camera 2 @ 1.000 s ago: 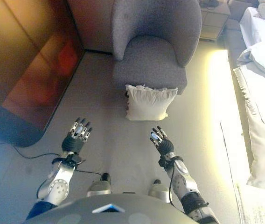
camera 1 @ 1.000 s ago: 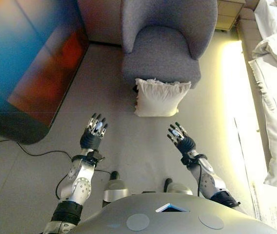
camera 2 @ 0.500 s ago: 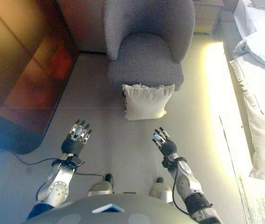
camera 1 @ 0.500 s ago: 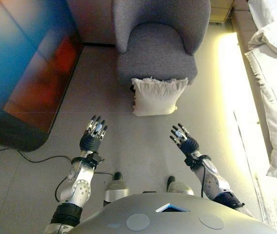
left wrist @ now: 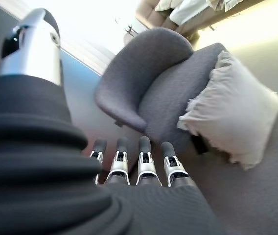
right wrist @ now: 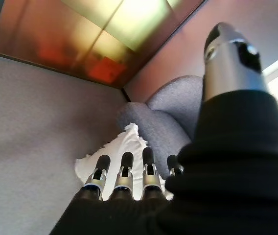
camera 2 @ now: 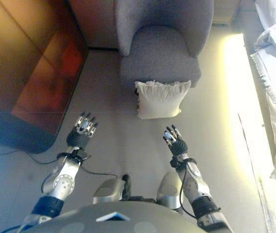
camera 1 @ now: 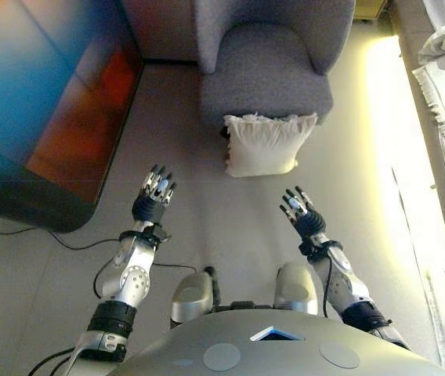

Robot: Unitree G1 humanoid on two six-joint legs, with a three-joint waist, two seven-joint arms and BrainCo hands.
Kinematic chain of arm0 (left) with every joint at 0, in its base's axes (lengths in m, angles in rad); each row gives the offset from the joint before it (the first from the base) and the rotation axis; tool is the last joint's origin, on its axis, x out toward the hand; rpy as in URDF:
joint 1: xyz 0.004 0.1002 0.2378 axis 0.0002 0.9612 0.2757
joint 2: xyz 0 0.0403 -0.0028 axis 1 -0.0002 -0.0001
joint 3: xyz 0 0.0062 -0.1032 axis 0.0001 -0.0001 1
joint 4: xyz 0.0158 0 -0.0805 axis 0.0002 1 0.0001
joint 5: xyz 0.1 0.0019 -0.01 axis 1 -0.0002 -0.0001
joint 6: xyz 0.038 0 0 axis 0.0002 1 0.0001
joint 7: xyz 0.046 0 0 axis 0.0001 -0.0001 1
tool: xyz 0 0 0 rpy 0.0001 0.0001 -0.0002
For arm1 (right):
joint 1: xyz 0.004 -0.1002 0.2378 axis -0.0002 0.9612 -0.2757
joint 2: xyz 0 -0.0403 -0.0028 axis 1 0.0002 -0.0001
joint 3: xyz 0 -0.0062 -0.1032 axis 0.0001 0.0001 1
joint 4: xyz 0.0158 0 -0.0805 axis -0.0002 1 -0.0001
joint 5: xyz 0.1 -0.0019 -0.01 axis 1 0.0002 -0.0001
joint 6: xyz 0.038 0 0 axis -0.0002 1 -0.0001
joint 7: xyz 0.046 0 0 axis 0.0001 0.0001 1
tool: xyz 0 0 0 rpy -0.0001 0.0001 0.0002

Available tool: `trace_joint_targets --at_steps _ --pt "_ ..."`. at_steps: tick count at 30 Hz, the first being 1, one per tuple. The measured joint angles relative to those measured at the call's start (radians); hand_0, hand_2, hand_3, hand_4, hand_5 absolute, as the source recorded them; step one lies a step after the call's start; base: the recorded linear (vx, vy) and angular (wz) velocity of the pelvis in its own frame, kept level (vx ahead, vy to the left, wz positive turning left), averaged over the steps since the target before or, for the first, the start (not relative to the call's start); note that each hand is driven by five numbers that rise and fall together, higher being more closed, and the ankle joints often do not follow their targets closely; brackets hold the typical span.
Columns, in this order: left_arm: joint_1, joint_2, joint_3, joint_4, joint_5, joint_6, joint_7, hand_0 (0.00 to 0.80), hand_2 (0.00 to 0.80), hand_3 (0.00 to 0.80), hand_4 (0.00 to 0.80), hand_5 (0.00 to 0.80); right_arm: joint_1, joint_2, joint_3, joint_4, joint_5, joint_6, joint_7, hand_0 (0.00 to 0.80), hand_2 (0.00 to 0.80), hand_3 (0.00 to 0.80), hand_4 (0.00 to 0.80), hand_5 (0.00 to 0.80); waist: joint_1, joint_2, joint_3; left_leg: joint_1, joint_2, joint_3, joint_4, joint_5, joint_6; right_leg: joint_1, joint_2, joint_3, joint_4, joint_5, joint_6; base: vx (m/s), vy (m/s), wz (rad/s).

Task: Pick up the cushion and take it to the sofa

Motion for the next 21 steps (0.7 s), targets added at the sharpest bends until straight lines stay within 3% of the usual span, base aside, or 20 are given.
trace_joint_targets --at_steps 3,7,10,11,12,13,14,15,16,17,18,19,21 --pt "0.033 0.022 0.006 -0.004 0.0 0.024 0.001 0.0 0.0 0.0 0.0 0.0 0.004 -0.007 -0.006 -0.008 0.019 0.0 0.002 0.0 0.0 0.0 0.0 0.0 0.004 -0.029 0.005 0.023 -0.026 -0.001 -0.049 0.019 0.016 0.014 -0.004 -0.006 -0.159 -0.047 0.02 0.448 -0.234 0.01" --pt "0.047 0.02 0.005 -0.003 0.0 0.029 -0.007 0.0 0.0 0.0 0.0 0.0 -0.001 -0.008 -0.004 -0.015 0.041 0.013 0.011 0.0 0.0 0.0 0.0 0.0 -0.012 -0.061 0.019 0.034 -0.057 -0.007 -0.058 0.022 0.02 0.052 -0.039 -0.049 -0.545 -0.045 0.065 0.48 -0.092 0.0" --pt "0.079 0.015 -0.002 -0.003 -0.001 0.031 -0.028 0.0 0.0 0.0 0.0 0.0 0.011 -0.008 -0.014 -0.008 0.056 0.029 0.011 0.0 0.0 0.0 0.0 0.0 -0.034 -0.091 0.003 0.035 -0.055 -0.051 -0.071 0.003 -0.013 0.073 -0.024 -0.058 -0.576 -0.01 0.07 0.521 -0.115 0.4" --pt "0.085 0.014 -0.014 -0.004 -0.001 0.032 -0.037 0.0 0.0 0.0 0.0 0.0 0.014 -0.004 -0.03 0.003 0.057 0.034 0.01 0.0 0.0 0.0 0.0 0.0 -0.034 -0.093 0.0 0.064 -0.051 -0.08 -0.101 0.003 -0.02 0.077 -0.01 -0.061 -0.566 0.002 0.064 0.522 -0.135 0.63" --pt "0.09 0.002 -0.027 -0.003 0.0 0.032 -0.042 0.0 0.0 0.0 0.0 0.0 0.021 -0.009 -0.047 0.009 0.057 0.036 0.012 0.0 0.0 0.0 0.0 0.0 -0.052 -0.074 0.006 0.067 -0.038 -0.097 -0.036 -0.012 -0.029 0.098 0.016 -0.067 -0.568 0.005 0.066 0.502 -0.149 0.48" --pt "0.105 -0.023 -0.034 -0.004 0.0 0.032 -0.041 0.0 0.0 0.0 0.0 0.0 0.021 -0.026 -0.053 0.009 0.056 0.038 0.01 0.0 0.0 0.0 0.0 0.0 -0.055 -0.052 0.002 0.087 -0.022 -0.097 0.019 -0.048 -0.042 0.115 0.042 -0.071 -0.56 0.011 0.056 0.491 -0.169 0.39" --pt "0.125 -0.047 -0.035 -0.013 0.0 0.032 -0.038 0.0 0.0 0.0 0.0 0.0 0.022 -0.051 -0.054 0.002 0.055 0.038 0.01 0.0 0.0 0.0 0.0 0.0 -0.062 -0.027 -0.012 0.134 0.003 -0.095 -0.023 -0.084 -0.043 0.125 0.071 -0.071 -0.534 0.014 0.031 0.472 -0.182 0.25" --pt "0.132 -0.056 -0.034 -0.026 0.0 0.03 -0.027 0.0 0.0 0.0 0.0 0.0 0.023 -0.057 -0.056 0.004 0.046 0.039 0.009 0.0 0.0 0.0 0.0 0.0 -0.071 -0.019 -0.022 0.177 0.022 -0.087 -0.079 -0.093 -0.079 0.112 0.087 -0.067 -0.484 -0.012 -0.013 0.453 -0.189 0.04" --pt "0.141 -0.057 -0.034 -0.039 0.0 0.023 -0.014 0.0 0.0 0.0 0.0 0.0 0.024 -0.06 -0.052 0.003 0.034 0.044 0.008 0.0 0.0 0.0 0.0 0.0 -0.068 -0.02 -0.035 0.198 0.034 -0.077 -0.106 -0.093 -0.08 0.102 0.099 -0.056 -0.444 -0.039 -0.05 0.407 -0.19 -0.15" --pt "0.144 -0.055 -0.03 -0.041 0.001 0.017 0.002 0.0 0.0 0.0 0.0 0.0 0.024 -0.06 -0.047 -0.002 0.021 0.048 0.008 0.0 0.0 0.0 0.0 0.0 -0.071 -0.008 -0.051 0.207 0.058 -0.07 -0.119 -0.095 -0.093 0.095 0.127 -0.057 -0.417 -0.06 -0.055 0.403 -0.21 -0.21" --pt "0.145 -0.049 -0.015 -0.043 0.002 0.013 0.021 0.0 0.0 0.0 0.0 0.0 0.026 -0.064 -0.032 -0.014 0.01 0.06 0.01 0.0 0.0 0.0 0.0 0.0 -0.078 -0.01 -0.074 0.209 0.079 -0.07 -0.113 -0.094 -0.121 0.086 0.154 -0.045 -0.387 -0.099 -0.067 0.416 -0.243 -0.05" --pt "0.14 -0.044 0.001 -0.044 0.002 0.008 0.031 0.0 0.0 0.0 0.0 0.0 0.023 -0.063 -0.027 -0.018 0.007 0.066 0.012 0.0 0.0 0.0 0.0 0.0 -0.086 -0.013 -0.083 0.208 0.095 -0.073 -0.096 -0.093 -0.127 0.082 0.168 -0.047 -0.366 -0.123 -0.075 0.344 -0.235 0.05" --pt "0.115 -0.024 0.006 -0.041 0.002 -0.002 0.049 0.0 0.0 0.0 0.0 0.0 0.021 -0.054 -0.027 -0.014 0.007 0.068 0.024 0.0 0.0 0.0 0.0 0.0 -0.086 -0.06 -0.095 0.106 0.09 -0.062 0.123 -0.064 -0.164 0.083 0.157 -0.046 -0.348 -0.143 -0.106 0.379 -0.267 -0.12"
